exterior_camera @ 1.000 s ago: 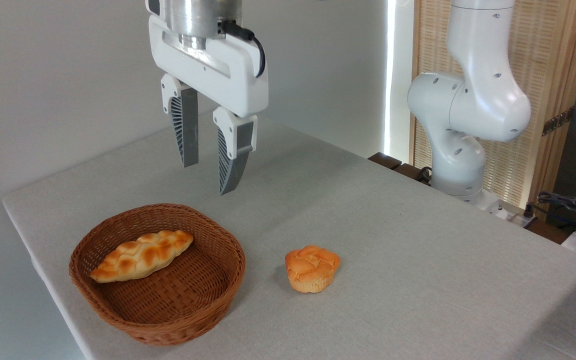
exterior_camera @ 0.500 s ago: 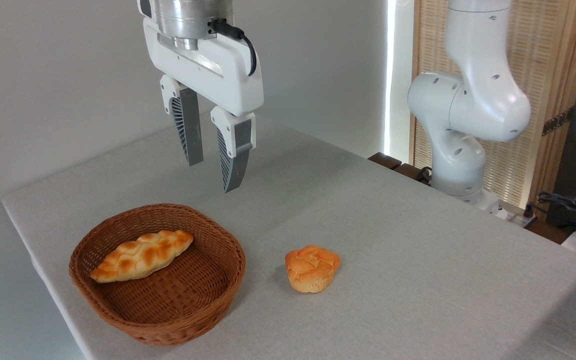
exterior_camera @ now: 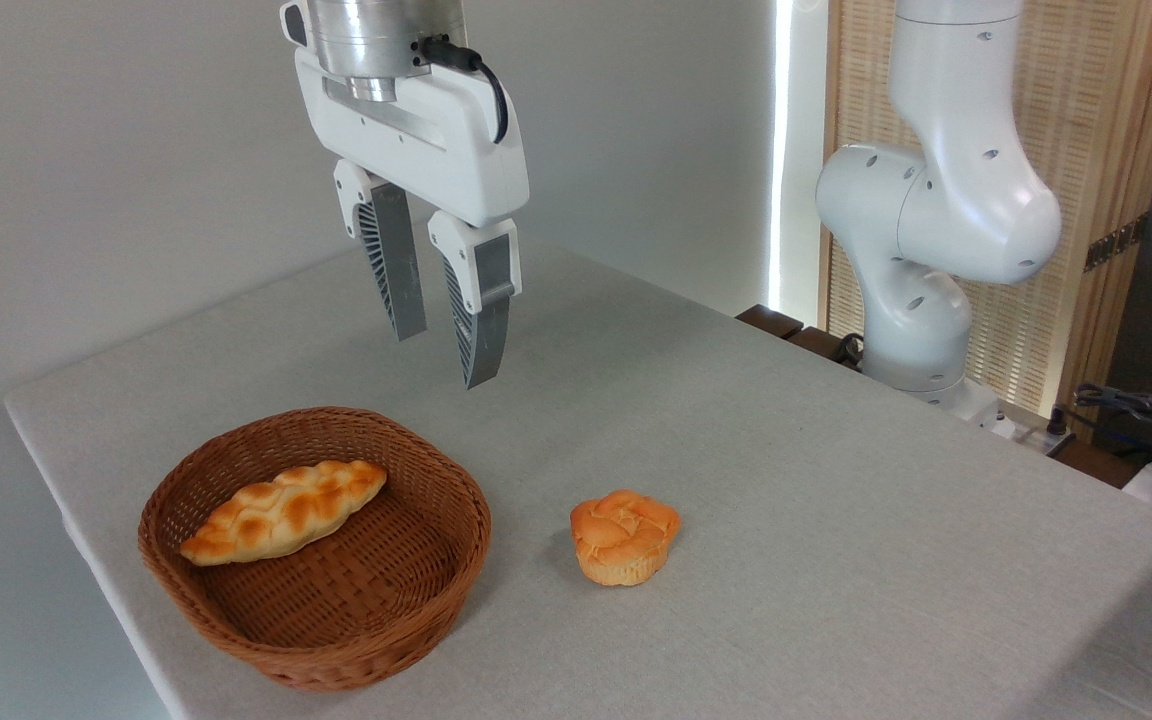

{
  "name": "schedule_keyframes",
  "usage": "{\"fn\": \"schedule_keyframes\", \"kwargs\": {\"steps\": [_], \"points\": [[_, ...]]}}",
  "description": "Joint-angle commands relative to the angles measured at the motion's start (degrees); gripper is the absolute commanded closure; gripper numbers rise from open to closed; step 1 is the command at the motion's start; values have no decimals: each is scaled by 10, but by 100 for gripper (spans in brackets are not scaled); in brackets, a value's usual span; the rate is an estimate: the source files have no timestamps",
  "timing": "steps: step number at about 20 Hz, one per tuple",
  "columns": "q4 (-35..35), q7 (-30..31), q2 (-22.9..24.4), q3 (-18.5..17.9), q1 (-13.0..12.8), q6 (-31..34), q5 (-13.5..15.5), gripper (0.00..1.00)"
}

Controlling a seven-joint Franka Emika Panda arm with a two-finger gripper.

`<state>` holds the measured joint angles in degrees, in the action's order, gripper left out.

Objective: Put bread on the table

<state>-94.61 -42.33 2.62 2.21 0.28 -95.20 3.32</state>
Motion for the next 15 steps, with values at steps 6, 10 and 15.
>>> {"fn": "schedule_keyframes", "kwargs": {"steps": [6,10,15], "points": [[14,-5,-6,-1,-5,22,-23,0],[13,-5,-6,-1,-5,23,-24,0],[14,-7,-7,-2,-5,22,-22,0]]}}
